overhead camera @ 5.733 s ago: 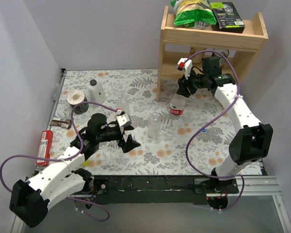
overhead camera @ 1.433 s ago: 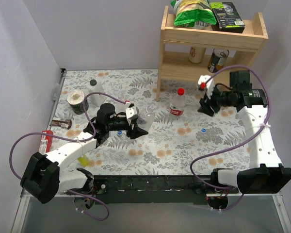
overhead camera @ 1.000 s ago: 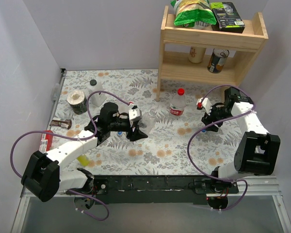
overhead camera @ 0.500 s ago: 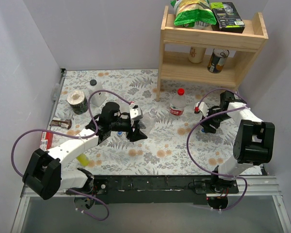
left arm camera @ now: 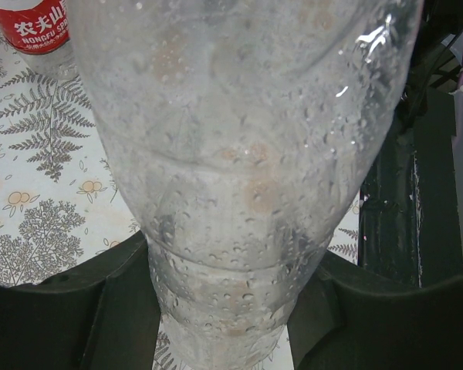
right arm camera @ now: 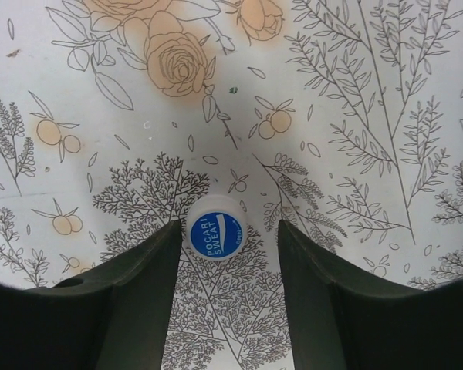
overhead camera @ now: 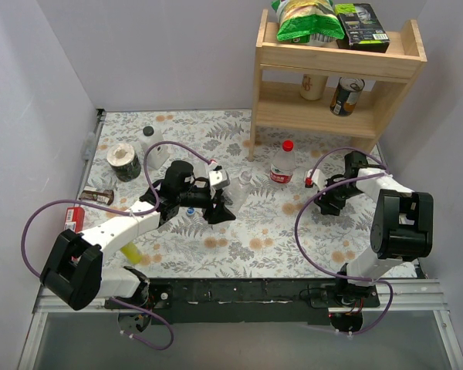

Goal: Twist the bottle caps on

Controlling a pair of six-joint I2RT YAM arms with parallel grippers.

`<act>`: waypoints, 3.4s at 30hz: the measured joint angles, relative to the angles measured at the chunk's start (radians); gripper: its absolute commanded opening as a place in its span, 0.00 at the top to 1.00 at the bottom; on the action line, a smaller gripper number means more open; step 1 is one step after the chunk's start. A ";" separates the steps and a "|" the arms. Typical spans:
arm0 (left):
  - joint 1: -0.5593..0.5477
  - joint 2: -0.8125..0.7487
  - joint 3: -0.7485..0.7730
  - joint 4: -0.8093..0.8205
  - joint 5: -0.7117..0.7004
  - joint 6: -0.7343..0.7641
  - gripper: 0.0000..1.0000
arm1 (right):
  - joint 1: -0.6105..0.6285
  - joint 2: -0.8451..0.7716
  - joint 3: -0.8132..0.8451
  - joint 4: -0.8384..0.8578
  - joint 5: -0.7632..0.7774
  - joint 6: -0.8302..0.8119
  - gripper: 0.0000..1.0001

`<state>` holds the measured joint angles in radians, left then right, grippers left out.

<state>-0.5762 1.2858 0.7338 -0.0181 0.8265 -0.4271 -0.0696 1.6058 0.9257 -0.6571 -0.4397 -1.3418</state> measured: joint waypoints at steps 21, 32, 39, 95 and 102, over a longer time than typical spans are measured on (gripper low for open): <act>-0.008 -0.002 -0.041 0.107 0.017 0.011 1.00 | 0.024 -0.139 0.140 -0.238 -0.106 0.027 0.68; -0.121 -0.006 -0.276 0.388 0.027 0.092 1.00 | 0.580 -0.384 0.602 -0.459 -0.304 0.261 0.66; -0.184 -0.012 -0.304 0.498 0.020 0.101 1.00 | 0.807 -0.263 0.663 -0.501 -0.260 0.292 0.66; -0.200 -0.087 -0.401 0.587 -0.144 0.008 1.00 | 1.029 -0.193 0.712 -0.513 -0.036 0.314 0.67; -0.207 -0.079 -0.410 0.626 -0.291 0.019 1.00 | 1.015 -0.170 0.712 -0.479 -0.003 0.410 0.70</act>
<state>-0.7834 1.2068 0.3233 0.6079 0.5350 -0.4076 0.9459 1.4357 1.6379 -1.1358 -0.4427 -0.9318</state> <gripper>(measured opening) 0.513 0.406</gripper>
